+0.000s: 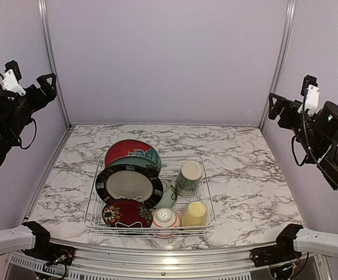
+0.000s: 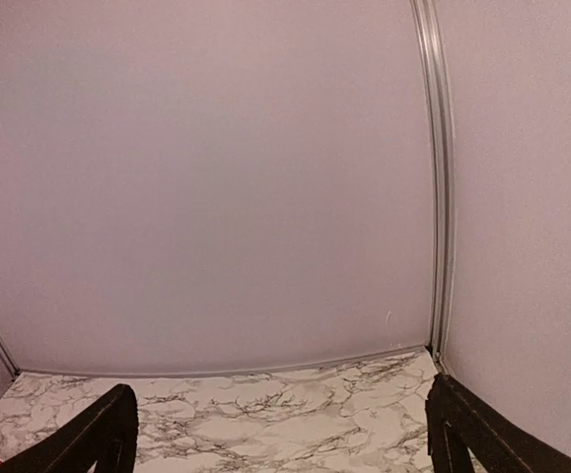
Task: Unload the mixed dishes from the dish rack
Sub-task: Grab the cup from the dish rack.
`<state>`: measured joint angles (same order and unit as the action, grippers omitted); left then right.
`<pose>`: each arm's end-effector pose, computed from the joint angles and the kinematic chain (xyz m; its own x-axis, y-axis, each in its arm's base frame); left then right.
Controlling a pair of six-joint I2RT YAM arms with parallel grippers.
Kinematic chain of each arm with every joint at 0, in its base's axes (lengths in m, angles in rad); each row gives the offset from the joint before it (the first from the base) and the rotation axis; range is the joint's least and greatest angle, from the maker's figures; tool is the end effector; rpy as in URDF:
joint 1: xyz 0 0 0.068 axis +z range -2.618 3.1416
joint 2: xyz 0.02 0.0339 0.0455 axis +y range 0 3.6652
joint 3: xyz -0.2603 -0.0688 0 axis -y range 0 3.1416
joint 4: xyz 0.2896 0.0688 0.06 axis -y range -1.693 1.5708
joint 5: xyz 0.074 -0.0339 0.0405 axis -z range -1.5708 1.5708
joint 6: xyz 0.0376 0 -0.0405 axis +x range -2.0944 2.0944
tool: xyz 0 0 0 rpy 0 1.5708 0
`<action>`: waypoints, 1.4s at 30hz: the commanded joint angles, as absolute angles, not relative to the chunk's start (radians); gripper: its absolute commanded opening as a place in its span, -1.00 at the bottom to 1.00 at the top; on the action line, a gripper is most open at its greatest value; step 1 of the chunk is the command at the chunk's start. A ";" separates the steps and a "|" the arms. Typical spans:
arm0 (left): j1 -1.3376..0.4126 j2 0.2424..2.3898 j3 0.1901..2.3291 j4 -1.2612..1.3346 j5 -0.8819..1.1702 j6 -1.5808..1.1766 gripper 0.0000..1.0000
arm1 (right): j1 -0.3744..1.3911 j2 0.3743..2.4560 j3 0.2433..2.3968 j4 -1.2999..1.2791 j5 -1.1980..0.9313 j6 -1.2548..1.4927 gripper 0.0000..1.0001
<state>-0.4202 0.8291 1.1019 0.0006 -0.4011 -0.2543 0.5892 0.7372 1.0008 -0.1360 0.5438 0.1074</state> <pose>0.1991 -0.0729 0.4706 0.2305 -0.3566 -0.9054 0.0933 0.9342 -0.3443 0.1742 0.0931 0.4354 0.0999 0.1771 -0.9791 -0.0599 0.9833 0.1718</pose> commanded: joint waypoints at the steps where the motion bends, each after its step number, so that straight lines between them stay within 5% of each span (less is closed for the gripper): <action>1: -0.353 0.828 1.083 -0.030 -0.369 -0.312 0.98 | 0.505 0.792 1.019 -0.163 0.483 0.137 0.97; 17: -0.221 0.928 1.070 -0.072 -0.224 -0.435 0.98 | 0.363 0.970 1.035 -0.229 0.275 0.127 0.97; 42: -0.209 1.073 1.060 -0.108 0.066 -0.531 0.98 | 0.948 1.445 1.220 -0.467 0.162 0.201 0.97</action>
<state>-0.2150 1.0595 1.0748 -0.0963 0.0185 -0.5087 0.8982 1.3956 1.1587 -0.3798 0.1326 0.1722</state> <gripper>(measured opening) 0.989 0.985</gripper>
